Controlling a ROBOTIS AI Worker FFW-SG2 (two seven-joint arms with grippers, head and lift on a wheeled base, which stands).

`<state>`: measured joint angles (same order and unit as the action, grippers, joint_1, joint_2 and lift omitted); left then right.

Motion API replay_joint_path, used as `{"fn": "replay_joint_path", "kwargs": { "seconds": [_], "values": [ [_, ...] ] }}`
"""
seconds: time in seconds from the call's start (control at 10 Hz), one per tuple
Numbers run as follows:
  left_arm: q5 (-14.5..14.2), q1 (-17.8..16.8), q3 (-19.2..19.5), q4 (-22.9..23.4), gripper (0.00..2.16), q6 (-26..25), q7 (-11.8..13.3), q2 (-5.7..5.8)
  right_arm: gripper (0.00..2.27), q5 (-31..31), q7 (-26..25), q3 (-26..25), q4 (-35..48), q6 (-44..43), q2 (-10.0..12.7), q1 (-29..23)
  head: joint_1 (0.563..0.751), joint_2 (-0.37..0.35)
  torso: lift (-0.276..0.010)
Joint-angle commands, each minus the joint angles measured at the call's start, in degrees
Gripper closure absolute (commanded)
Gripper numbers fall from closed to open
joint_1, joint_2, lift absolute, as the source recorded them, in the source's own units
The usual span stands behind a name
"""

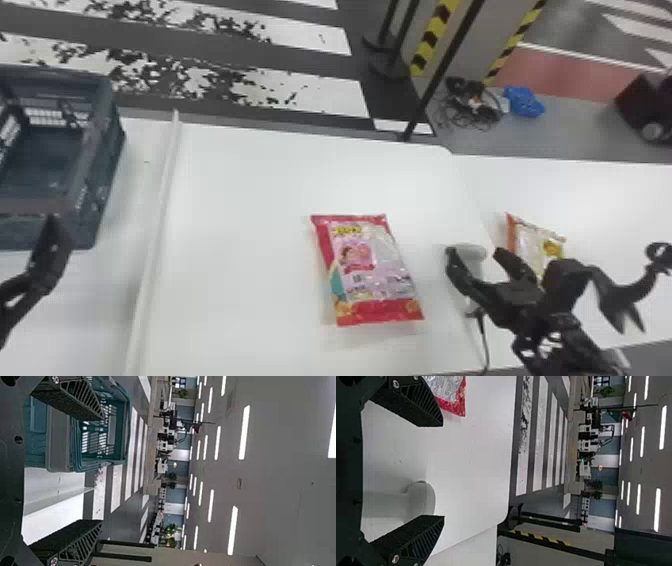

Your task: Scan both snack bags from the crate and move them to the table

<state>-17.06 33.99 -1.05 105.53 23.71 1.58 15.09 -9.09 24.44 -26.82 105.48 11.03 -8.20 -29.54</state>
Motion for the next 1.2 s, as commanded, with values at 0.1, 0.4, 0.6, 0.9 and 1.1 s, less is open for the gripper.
{"fn": "replay_joint_path", "kwargs": {
  "seconds": [0.1,0.4,0.6,0.9,1.1],
  "values": [
    [0.1,0.0,-0.1,-0.1,0.07,0.1,0.2,0.37,0.11,-0.7,10.1,-2.7,5.6,22.2,-0.1,3.4,0.695,-0.229,-0.087],
    [0.1,0.0,0.3,-0.2,0.07,-0.1,0.2,0.99,0.12,-0.1,17.4,-1.7,3.8,40.8,-3.8,9.9,0.695,-0.191,-0.087],
    [0.2,0.0,0.2,-0.3,0.07,-0.1,0.3,0.99,0.13,-0.2,21.3,-0.3,0.5,47.3,-5.2,13.7,0.695,-0.162,-0.087],
    [1.3,-0.3,-0.7,-0.9,0.07,-0.6,0.2,0.99,0.13,0.0,23.8,1.2,-3.3,46.4,-6.3,15.3,0.695,-0.133,-0.087],
    [1.9,-0.6,-1.1,-1.0,0.07,-1.2,0.2,0.99,0.13,-0.1,25.0,1.8,-6.6,43.8,-6.9,16.0,0.695,-0.139,-0.087]
  ]
}}
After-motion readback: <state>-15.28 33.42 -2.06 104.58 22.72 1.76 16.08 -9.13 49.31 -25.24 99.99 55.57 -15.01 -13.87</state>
